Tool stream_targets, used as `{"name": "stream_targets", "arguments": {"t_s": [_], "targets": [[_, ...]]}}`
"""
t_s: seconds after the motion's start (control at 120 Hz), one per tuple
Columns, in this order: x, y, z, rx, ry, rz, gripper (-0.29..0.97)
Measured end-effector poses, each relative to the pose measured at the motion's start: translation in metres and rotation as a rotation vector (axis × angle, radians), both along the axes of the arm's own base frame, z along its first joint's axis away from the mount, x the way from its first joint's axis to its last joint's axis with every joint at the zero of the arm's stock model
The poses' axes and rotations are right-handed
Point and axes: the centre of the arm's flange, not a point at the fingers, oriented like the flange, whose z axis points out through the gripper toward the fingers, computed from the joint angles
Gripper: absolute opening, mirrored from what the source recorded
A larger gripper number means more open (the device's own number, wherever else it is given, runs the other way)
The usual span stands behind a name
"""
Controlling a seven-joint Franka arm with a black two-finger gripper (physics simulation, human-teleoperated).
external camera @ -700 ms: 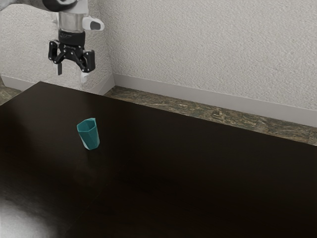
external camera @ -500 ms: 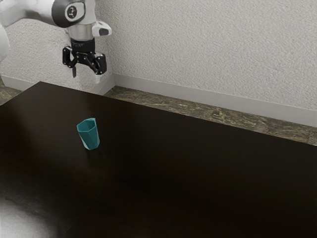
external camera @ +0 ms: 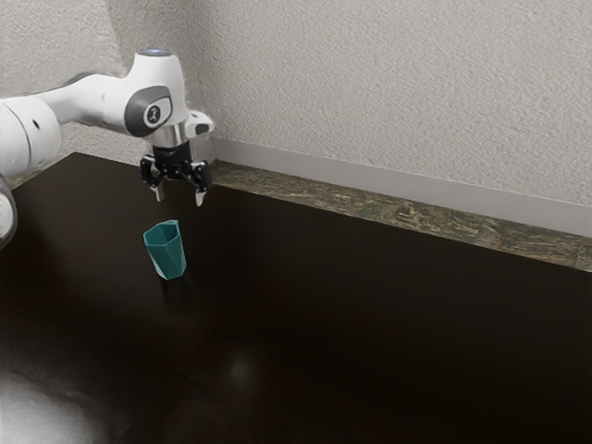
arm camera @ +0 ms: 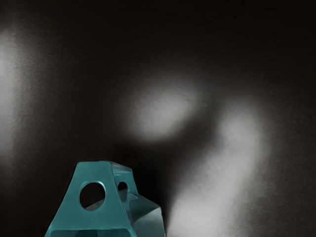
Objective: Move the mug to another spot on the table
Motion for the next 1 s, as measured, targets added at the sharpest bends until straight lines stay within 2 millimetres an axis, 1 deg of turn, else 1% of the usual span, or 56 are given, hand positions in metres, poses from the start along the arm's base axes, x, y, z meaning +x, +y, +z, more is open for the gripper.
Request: {"name": "stream_targets", "arguments": {"t_s": [0.092,0.167,0.342,0.433,0.525,0.692,0.792,0.858,1.0], "targets": [[-0.003,0.029,-0.026,-0.014,0.021,0.045,0.68],[-0.005,0.041,-0.042,-0.028,0.033,0.066,0.68],[-0.007,0.051,-0.073,-0.057,0.06,0.087,0.67],[-0.006,0.049,-0.087,-0.08,0.072,0.087,0.66],[-0.006,0.048,-0.092,-0.09,0.076,0.087,0.62],[-0.008,0.049,-0.094,-0.09,0.097,0.091,0.46],[-0.01,0.049,-0.096,-0.091,0.107,0.092,0.39],[-0.01,0.05,-0.099,-0.094,0.115,0.095,0.37],[-0.012,0.053,-0.108,-0.101,0.127,0.101,0.39]]}}
